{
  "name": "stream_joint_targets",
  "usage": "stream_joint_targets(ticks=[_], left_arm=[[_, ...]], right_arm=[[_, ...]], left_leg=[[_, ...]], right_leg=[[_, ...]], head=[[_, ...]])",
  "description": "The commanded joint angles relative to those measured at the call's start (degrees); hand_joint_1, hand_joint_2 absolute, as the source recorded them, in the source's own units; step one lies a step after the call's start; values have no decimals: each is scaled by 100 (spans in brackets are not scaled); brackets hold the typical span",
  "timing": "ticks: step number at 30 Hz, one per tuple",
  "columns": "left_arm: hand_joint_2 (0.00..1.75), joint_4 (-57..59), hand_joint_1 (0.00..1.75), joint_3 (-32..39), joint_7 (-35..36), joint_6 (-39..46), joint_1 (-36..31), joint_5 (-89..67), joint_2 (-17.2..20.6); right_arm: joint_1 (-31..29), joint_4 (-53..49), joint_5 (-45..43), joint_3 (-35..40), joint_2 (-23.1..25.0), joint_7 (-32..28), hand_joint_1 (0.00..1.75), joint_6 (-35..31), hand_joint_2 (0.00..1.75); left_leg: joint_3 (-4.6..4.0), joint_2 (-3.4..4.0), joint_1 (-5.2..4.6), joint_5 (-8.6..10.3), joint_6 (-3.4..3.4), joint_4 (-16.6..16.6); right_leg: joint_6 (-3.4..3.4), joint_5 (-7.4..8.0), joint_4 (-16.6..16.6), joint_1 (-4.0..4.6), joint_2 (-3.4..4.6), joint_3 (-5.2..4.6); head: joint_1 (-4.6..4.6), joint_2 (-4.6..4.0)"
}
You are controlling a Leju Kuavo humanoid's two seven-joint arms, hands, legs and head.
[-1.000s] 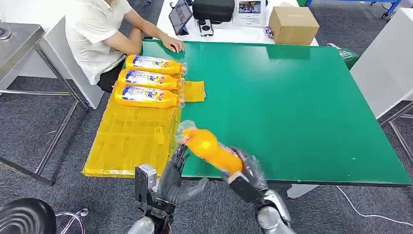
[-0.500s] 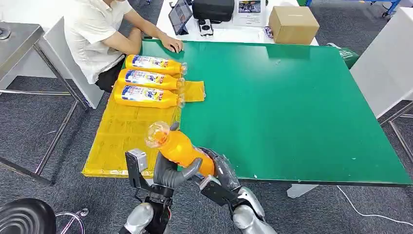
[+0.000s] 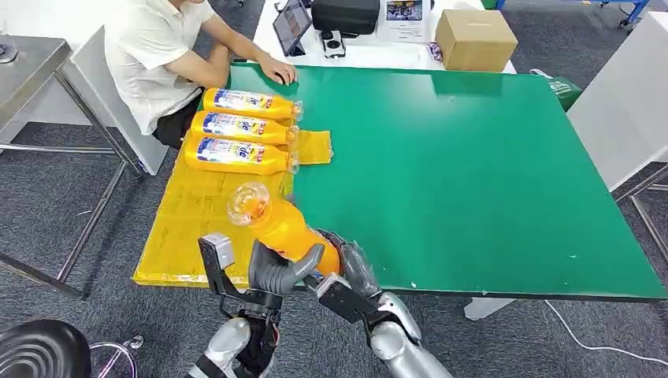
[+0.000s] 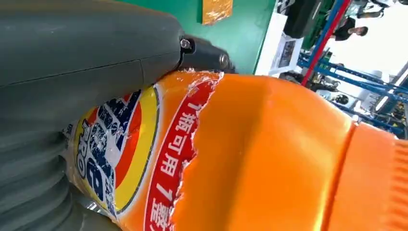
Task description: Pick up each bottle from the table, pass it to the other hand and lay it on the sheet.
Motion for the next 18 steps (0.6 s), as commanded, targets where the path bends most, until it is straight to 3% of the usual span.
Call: stream_joint_targets(ticks=[1,2,3,15,18], left_arm=[[175,108,175,-41,-62,133,-304,-89,30],[175,89,175,-16,-62,140,-294,-74,26],[175,58,175,25,-21,117,-270,8,26],[175,-53,175,127,50,-91,-264,335,74],[175,73,175,58,-31,209,-409,-134,267]], right_arm=[[-41,332,-60,456,-65,-59,126,72,175],[-23,345,-81,440,-62,-70,30,59,175],[-1,370,-101,417,-49,-100,0,22,175],[-24,485,-168,454,75,-178,0,-1,175],[49,531,-67,394,122,-291,0,-428,175]], left_leg=[[41,4,2,-12,-10,-7],[17,-4,3,-4,-6,-3],[29,-5,3,-8,-8,-4],[11,1,3,-5,-6,-2],[43,4,3,-15,-13,-5]], right_leg=[[-17,-12,-3,3,5,38],[-9,-6,-2,3,-3,18],[-13,-10,-3,4,-5,30],[-10,-5,-1,3,1,10],[-20,-17,3,3,5,37]], head=[[0,0],[2,0],[2,0],[0,0],[0,0]])
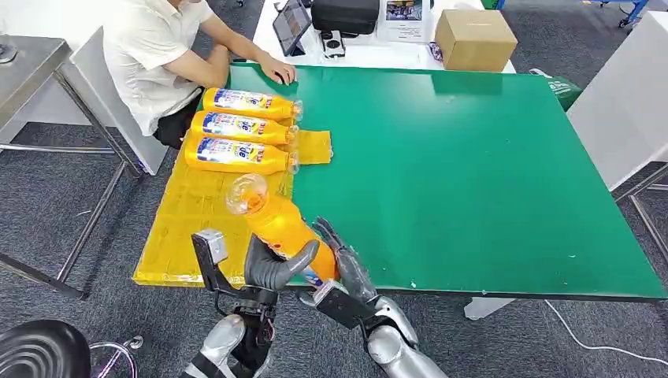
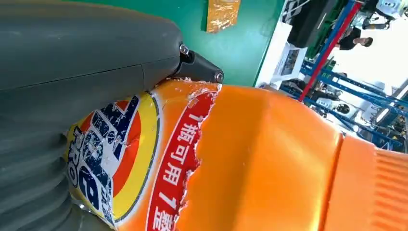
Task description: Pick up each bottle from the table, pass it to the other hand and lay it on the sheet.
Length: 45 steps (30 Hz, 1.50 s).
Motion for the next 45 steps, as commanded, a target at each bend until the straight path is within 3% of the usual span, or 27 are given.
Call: stream_joint_targets(ticks=[1,2,4,6,7,16,17,19,20,22,23,24,26,28,31,32,37,42,43,45], left_arm=[[175,213,175,-107,-254,603,-485,-920,373],[175,290,175,-118,-267,893,-537,-1389,465],[175,210,175,114,-147,954,-431,-2004,612],[175,70,175,255,68,653,-303,-2171,747],[175,70,175,255,68,653,-303,-2171,747],[175,70,175,255,68,653,-303,-2171,747],[175,70,175,255,68,653,-303,-2171,747],[175,20,175,301,228,850,-271,-2673,811],[175,22,175,343,254,919,-287,-2899,875],[175,209,175,464,549,959,-465,-3788,988],[175,285,175,573,609,899,-526,-3891,938],[175,404,175,647,620,808,-670,-4009,892],[175,569,175,797,650,755,-873,-4007,748],[175,809,175,803,796,1062,-1074,-4587,766],[175,2083,175,505,1905,1291,-1790,-7363,1076],[175,2607,175,480,2129,1252,-2040,-7989,1012],[175,4222,175,203,2114,143,-2940,-8690,606],[175,4808,175,-251,2200,-1107,-3406,-9165,564],[175,5055,119,-383,2396,-1362,-3644,-9328,579],[175,5376,166,-373,2571,-1693,-3937,-9353,561]], right_arm=[[106,352,171,128,153,-238,0,-889,175],[201,244,291,-48,223,-420,0,-1563,0],[640,-579,150,-602,432,-656,0,-2501,0],[1304,-2146,943,-1707,969,-656,0,-2501,0],[1304,-2146,943,-1707,969,-656,0,-2501,0],[1304,-2146,943,-1707,969,-656,0,-2501,0],[1304,-2146,943,-1707,969,-656,0,-2501,0],[1386,-2373,827,-1822,964,-656,0,-2501,0],[1439,-2533,692,-1812,920,-656,0,-2501,175],[1569,-3192,930,-2062,1014,-656,0,-2501,175],[1591,-3418,1053,-2179,1082,-656,0,-2501,175],[1590,-4111,1293,-2464,1280,-656,0,-2501,175],[1559,-4406,1415,-2455,1331,-656,0,-2501,175],[1511,-4213,1421,-2284,1287,-656,0,-2501,175],[1319,-3586,912,-1881,1197,-656,0,-2501,175],[1250,-3521,937,-1792,1163,-656,0,-2501,175],[1153,-3161,634,-1448,1025,-656,0,-2501,175],[1156,-2936,345,-1309,848,-656,0,-2501,175],[1107,-2818,275,-1255,809,-656,0,-2501,175],[1068,-2707,183,-1189,788,-656,0,-2501,175]], left_leg=[[44,1,3,-14,-13,-5],[51,-2,4,-13,-15,-9],[26,-5,5,-5,-10,-6],[70,4,5,-21,-25,-13],[5,1,-1,-7,-12,1],[33,-3,2,-13,-15,-3],[5,6,1,-4,-10,-4],[47,11,2,-19,-19,-5],[22,-3,2,-9,-14,-4],[32,2,2,-14,-17,-5],[44,1,2,-19,-20,-6],[4,-5,1,-6,-13,2],[8,-14,-1,-13,-17,14],[16,-13,2,-18,-18,19],[19,-7,5,-2,-14,-6],[47,-6,7,-10,-21,-6],[16,-4,5,10,-21,-7],[31,-13,8,5,-25,-4],[17,-5,6,10,-21,-5],[2,-2,8,13,-21,-1]], right_leg=[[-19,-16,-1,4,2,41],[-22,-16,-3,5,0,48],[-14,-8,-4,5,-4,26],[-35,-27,4,6,6,59],[-15,-12,14,-1,1,-3],[-30,-25,17,2,-1,23],[-20,-12,13,0,6,-4],[-35,-27,18,2,11,33],[-27,-20,16,3,-4,15],[-31,-23,14,3,2,22],[-36,-29,18,3,2,33],[-24,-18,21,1,-6,-3],[-30,-31,40,-1,-14,-1],[-33,-34,43,3,-13,6],[-26,-14,14,6,-8,12],[-37,-23,18,8,-6,37],[-23,-6,14,5,-3,11],[-43,-8,19,8,-14,26],[-37,0,14,6,-6,10],[-35,4,18,8,-4,-4]], head=[[2,0],[0,0],[2,0],[2,0],[2,0],[2,0],[0,0],[4,0],[2,0],[2,0],[2,0],[2,0],[2,0],[2,0],[4,0],[0,0],[4,0],[2,0],[4,0],[0,0]])
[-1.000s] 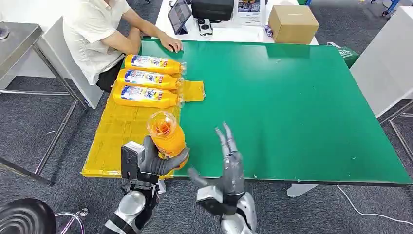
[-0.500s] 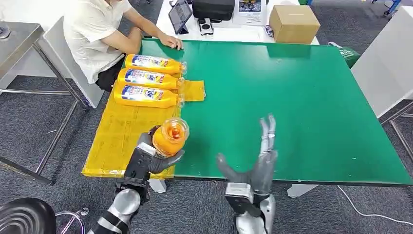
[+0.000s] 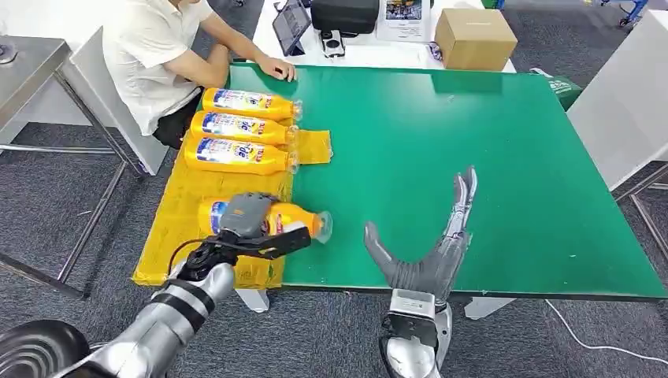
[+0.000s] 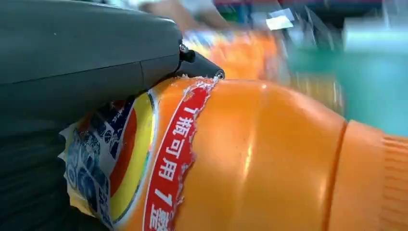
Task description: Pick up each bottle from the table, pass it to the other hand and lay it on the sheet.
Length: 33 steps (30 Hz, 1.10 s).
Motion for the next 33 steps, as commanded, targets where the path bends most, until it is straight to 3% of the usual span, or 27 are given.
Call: stream_joint_targets(ticks=[1,8,9,10,11,27,33], left_arm=[[175,2236,175,-669,480,-1322,-1535,-414,-121],[175,2542,169,-39,501,-1601,-1544,232,-181],[175,2541,119,15,347,-1655,-1506,320,-153],[175,2533,19,102,292,-1649,-1470,419,-147],[175,2531,0,153,265,-1655,-1454,476,-145],[175,2142,0,128,-89,-1496,-1255,700,-222],[175,845,0,13,-632,-513,-588,887,-257]], right_arm=[[-305,918,-440,451,-367,0,0,9,175],[-317,1164,-587,540,-404,0,0,9,175],[-314,1170,-604,577,-430,0,0,9,175],[-302,1180,-612,580,-434,0,0,9,175],[-296,1196,-628,584,-435,0,0,9,175],[-155,1280,-646,511,-489,0,0,9,175],[-43,1123,-781,506,-611,0,0,9,175]], left_leg=[[30,2,8,-9,-9,0],[23,11,6,-3,-7,-5],[36,16,5,-5,-9,-9],[30,12,3,-2,-8,-9],[45,17,4,-4,-14,-11],[50,5,2,-3,-14,-13],[53,0,3,-7,-15,-10]], right_leg=[[-14,-7,-3,9,2,31],[-9,1,2,7,11,14],[-12,0,-1,6,16,24],[-9,0,2,5,12,19],[-14,-2,0,6,18,32],[-15,-7,3,3,6,39],[-16,-13,7,4,1,43]], head=[[0,0],[-2,0],[-2,0],[0,0],[-2,0],[-2,0],[-2,0]])
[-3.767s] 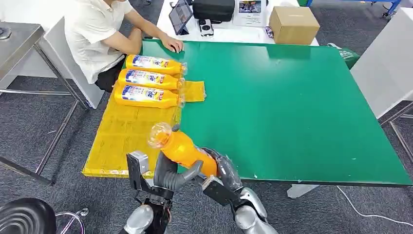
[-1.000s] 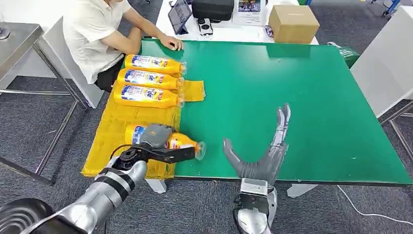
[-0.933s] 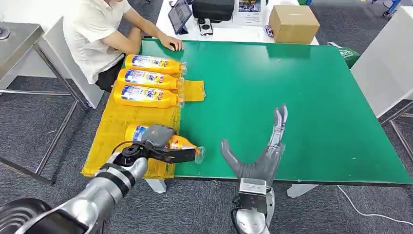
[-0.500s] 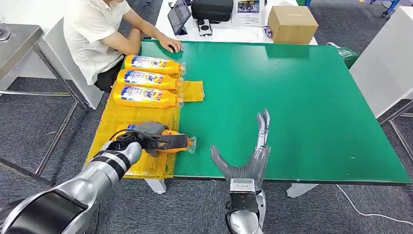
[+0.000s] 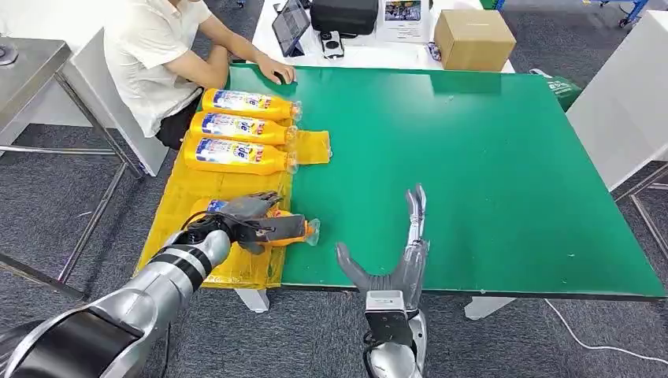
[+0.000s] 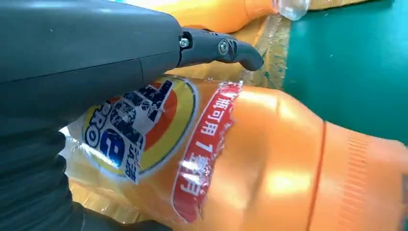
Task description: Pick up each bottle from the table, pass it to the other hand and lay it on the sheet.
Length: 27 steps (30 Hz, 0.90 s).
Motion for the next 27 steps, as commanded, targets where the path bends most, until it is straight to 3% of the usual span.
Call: stream_joint_targets(ticks=[1,2,3,7,12,22,26,27], left_arm=[[175,-1510,0,76,-577,694,892,603,-106],[175,-1948,0,108,-640,872,1166,807,-71],[175,-2325,0,134,-708,1431,1514,817,-45],[175,-2935,0,593,-942,2235,2451,1632,-154],[175,-3051,0,880,-1095,2944,2903,1958,-317],[175,-3224,0,693,-1086,3158,3010,1634,-224],[175,-4060,0,673,-1577,3367,3420,1970,-294],[175,-4878,0,799,-2154,3154,3858,3185,-484]], right_arm=[[23,114,-223,73,-370,0,0,11,175],[9,132,-164,106,-399,0,0,11,0],[-8,120,-233,166,-397,0,0,11,0],[186,-2,-104,-46,-165,0,0,11,0],[276,23,-23,-104,-169,0,0,11,0],[289,-63,60,-183,-158,0,0,11,0],[325,-97,35,-181,-186,0,0,11,0],[393,-175,-124,-195,-170,0,0,11,0]], left_leg=[[30,-7,2,-6,-6,-12],[21,-5,1,-5,-4,-10],[44,-4,3,-15,-7,-12],[44,20,-6,-18,-5,-19],[17,13,-1,-14,-10,-7],[8,7,2,-12,-11,-4],[6,7,1,-13,-10,-4],[24,10,2,-22,-12,-5]], right_leg=[[-10,-7,-12,2,-5,32],[-7,-6,-13,2,-3,24],[-14,-15,-16,4,-2,48],[-10,-12,-15,-5,22,39],[-10,-9,-9,0,12,11],[-14,-10,-7,2,8,5],[-13,-11,-6,1,8,5],[-18,-19,-7,2,12,21]], head=[[0,0],[2,0],[-2,0],[0,0],[-4,0],[0,0],[0,0],[2,0]])
